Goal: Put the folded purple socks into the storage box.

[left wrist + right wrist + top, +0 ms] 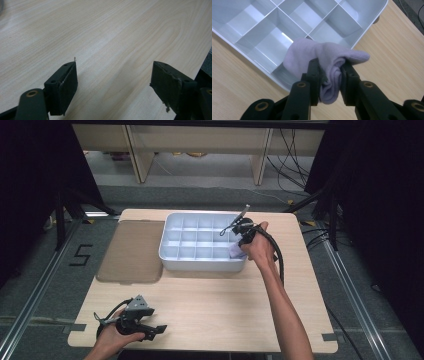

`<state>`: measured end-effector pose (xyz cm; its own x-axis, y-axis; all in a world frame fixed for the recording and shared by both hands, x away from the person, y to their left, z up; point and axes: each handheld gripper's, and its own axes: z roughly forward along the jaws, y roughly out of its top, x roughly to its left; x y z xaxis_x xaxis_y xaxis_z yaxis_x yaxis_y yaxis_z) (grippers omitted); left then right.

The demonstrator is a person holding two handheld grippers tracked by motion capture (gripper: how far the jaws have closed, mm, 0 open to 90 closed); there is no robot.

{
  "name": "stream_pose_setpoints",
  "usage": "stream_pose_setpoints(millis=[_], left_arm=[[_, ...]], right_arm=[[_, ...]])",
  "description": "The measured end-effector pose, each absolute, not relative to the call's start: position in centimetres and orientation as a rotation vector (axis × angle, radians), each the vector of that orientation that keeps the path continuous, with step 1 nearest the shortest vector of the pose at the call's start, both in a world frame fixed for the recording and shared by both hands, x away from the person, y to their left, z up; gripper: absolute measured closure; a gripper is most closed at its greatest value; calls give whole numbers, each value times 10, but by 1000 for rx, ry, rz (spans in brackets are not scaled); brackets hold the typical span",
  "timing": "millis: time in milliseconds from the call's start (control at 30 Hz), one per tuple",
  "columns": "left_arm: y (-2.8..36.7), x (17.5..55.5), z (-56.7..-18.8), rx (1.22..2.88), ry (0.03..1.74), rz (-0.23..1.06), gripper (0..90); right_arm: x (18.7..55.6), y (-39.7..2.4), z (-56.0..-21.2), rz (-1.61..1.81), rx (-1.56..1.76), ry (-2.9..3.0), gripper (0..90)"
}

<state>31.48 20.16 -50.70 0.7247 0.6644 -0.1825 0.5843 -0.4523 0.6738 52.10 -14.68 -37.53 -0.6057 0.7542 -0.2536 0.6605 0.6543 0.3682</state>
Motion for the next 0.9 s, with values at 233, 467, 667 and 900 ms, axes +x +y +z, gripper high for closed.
stream_pose_setpoints(millis=[233, 467, 667, 900], left_arm=[[202, 315, -506, 2189, 928, 142, 212], [202, 315, -507, 2181, 940, 140, 212], [202, 316, -507, 2188, 923, 133, 212], [202, 315, -506, 2207, 904, 131, 212]], right_arm=[[526, -140, -383, 265, 1103, 2484, 733], [529, -133, -390, 217, 1080, 2474, 733], [530, -132, -393, 191, 1070, 2472, 733], [532, -128, -404, 178, 1087, 2479, 733]])
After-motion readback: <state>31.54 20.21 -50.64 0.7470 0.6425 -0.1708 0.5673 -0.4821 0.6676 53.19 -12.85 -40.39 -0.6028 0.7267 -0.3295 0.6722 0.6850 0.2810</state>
